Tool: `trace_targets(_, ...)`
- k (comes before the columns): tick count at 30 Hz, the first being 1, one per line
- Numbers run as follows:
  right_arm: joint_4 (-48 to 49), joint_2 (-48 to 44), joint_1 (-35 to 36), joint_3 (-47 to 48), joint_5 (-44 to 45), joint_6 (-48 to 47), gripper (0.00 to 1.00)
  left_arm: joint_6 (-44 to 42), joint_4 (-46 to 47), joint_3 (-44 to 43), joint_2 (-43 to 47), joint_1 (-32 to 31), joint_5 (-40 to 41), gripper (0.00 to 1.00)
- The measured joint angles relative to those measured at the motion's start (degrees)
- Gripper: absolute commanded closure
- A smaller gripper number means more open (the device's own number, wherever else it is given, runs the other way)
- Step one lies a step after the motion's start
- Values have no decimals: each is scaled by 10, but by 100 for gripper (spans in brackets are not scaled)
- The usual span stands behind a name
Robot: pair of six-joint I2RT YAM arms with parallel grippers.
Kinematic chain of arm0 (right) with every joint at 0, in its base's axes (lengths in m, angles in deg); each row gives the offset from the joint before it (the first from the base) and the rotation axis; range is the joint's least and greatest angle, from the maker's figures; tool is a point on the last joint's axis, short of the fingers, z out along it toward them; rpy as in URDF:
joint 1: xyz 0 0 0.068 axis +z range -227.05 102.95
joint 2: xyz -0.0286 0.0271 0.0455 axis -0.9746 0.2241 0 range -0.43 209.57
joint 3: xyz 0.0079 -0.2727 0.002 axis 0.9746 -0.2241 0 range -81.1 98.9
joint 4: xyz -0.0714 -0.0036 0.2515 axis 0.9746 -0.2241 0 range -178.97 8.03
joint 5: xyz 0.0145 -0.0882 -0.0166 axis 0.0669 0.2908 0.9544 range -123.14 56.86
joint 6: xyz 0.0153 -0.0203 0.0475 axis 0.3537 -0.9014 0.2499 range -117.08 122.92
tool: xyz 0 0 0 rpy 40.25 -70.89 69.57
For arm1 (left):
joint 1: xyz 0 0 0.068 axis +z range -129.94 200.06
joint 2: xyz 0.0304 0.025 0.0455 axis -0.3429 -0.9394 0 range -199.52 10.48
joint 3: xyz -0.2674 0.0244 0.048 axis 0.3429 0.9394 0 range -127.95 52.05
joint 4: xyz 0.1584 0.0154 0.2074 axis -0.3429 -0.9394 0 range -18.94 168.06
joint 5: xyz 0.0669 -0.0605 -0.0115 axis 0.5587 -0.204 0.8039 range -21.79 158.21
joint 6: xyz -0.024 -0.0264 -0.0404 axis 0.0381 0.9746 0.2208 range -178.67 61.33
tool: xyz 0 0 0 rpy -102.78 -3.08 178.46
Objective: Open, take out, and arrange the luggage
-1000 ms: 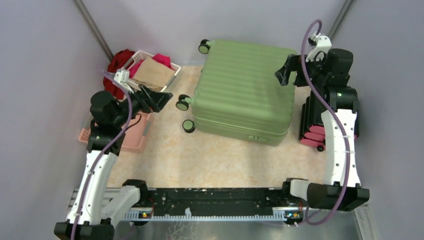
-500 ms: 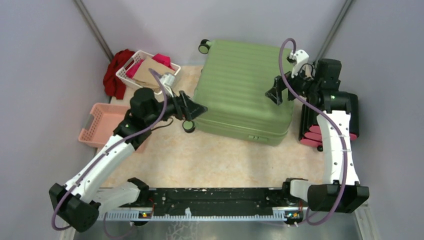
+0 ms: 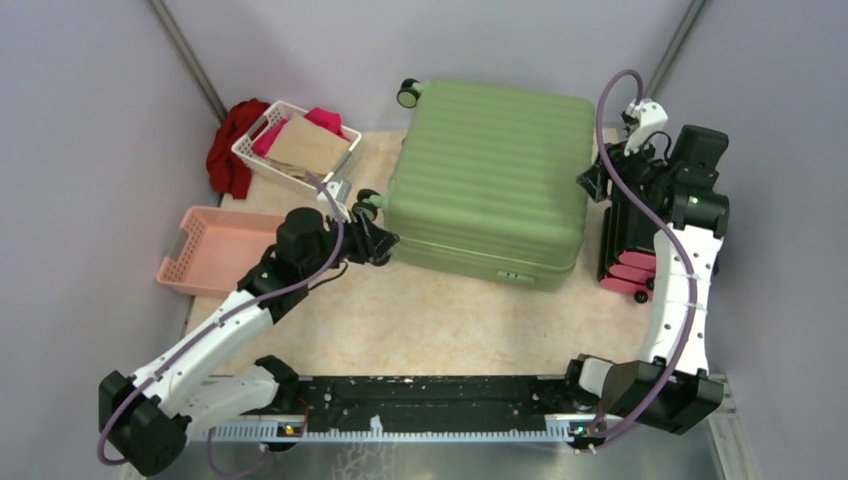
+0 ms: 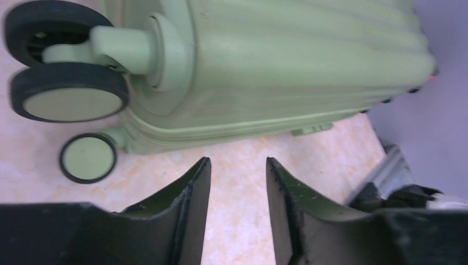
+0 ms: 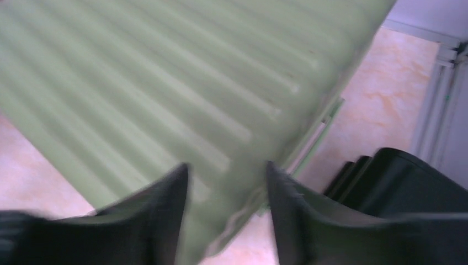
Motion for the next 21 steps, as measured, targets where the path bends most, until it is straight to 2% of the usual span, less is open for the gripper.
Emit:
trace_targets(1, 1, 1, 0, -3, 12, -7, 75, -4, -8, -7, -10, 0, 13, 71)
trace_targets(2, 2, 2, 0, -8, 24, -12, 82, -9, -17, -16, -23, 0, 23, 79)
trace_targets(3, 2, 2, 0, -16, 35, -18, 86, -14, -24, -24, -36, 0, 33, 86)
trace_targets(4, 3, 2, 0, -30, 48, -19, 89, -18, -30, -33, -50, 0, 40, 88)
trace_targets(10, 6, 5, 0, -111, 110, -32, 91, -38, -41, -54, -113, 0, 83, 88)
trace_targets(15, 17, 19, 9, -156, 103, -52, 90, -52, -45, -70, -170, 0, 136, 81)
trace_targets(21, 62, 5, 100, -193, 154, -79, 90, -64, -74, -118, -225, 10, 191, 78)
